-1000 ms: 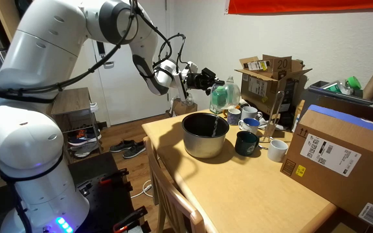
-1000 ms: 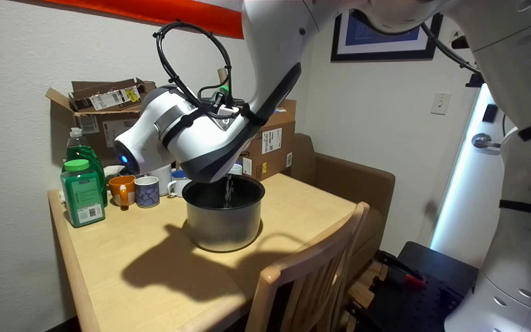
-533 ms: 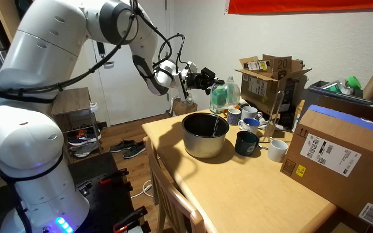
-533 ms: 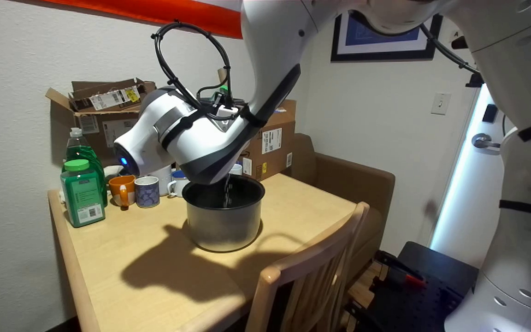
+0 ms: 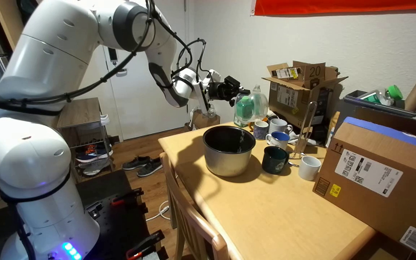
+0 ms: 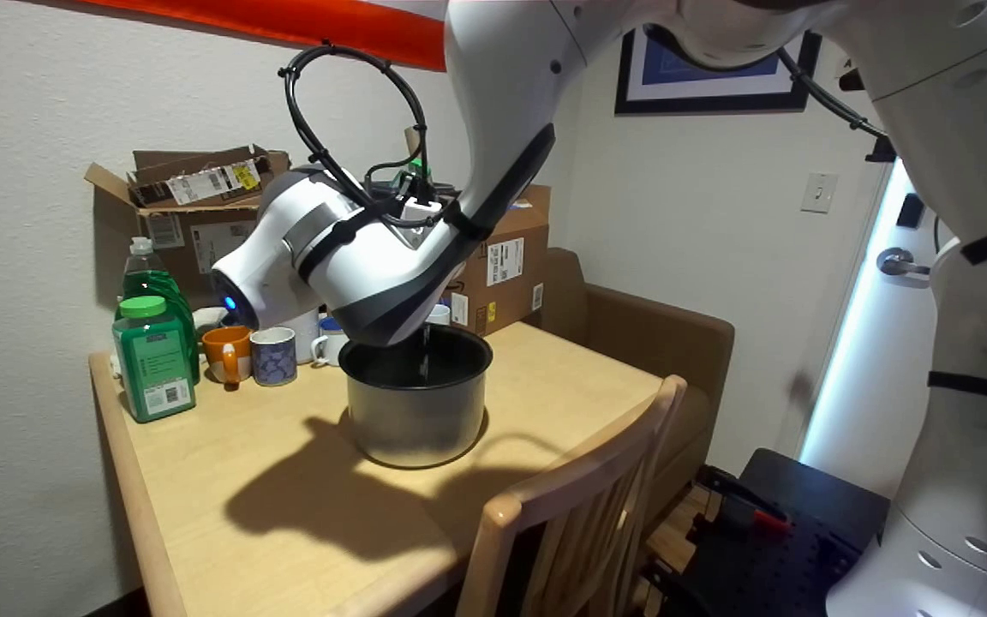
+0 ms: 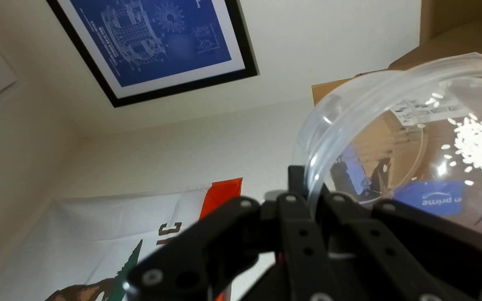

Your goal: Pick up the bowl and pour its contents into the pot

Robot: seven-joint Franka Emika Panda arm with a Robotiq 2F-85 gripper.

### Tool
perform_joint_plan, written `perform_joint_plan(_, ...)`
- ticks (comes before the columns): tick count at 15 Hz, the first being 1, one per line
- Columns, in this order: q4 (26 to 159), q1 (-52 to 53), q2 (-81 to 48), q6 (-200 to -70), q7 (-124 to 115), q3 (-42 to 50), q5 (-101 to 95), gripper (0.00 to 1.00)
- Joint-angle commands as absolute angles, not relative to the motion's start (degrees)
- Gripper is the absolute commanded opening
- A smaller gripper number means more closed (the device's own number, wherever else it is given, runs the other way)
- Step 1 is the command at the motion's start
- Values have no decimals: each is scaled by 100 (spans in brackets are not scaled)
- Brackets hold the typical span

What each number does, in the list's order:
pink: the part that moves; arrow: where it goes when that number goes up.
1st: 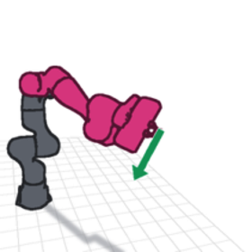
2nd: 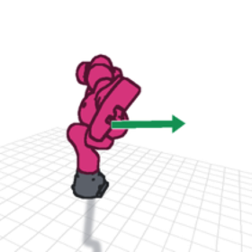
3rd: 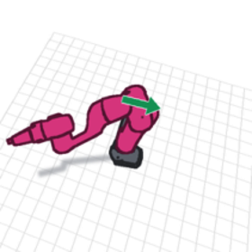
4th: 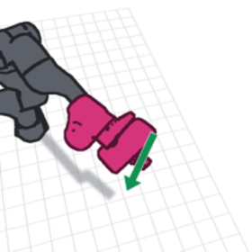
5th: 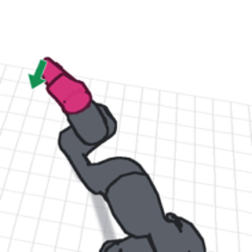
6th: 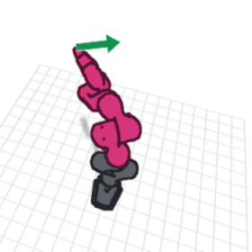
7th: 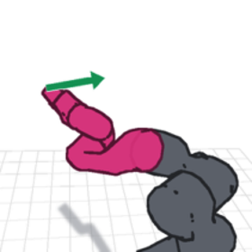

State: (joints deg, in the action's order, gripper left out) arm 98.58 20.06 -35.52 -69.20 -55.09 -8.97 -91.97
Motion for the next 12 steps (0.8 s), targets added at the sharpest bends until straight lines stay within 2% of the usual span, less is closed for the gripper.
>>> perform_joint_plan(1,9673,2009,-3667,-6657,-5315,-933,-9289,3)
perform_joint_plan(12,9615,2008,-3703,-6632,-5299,-933,-9315,3)
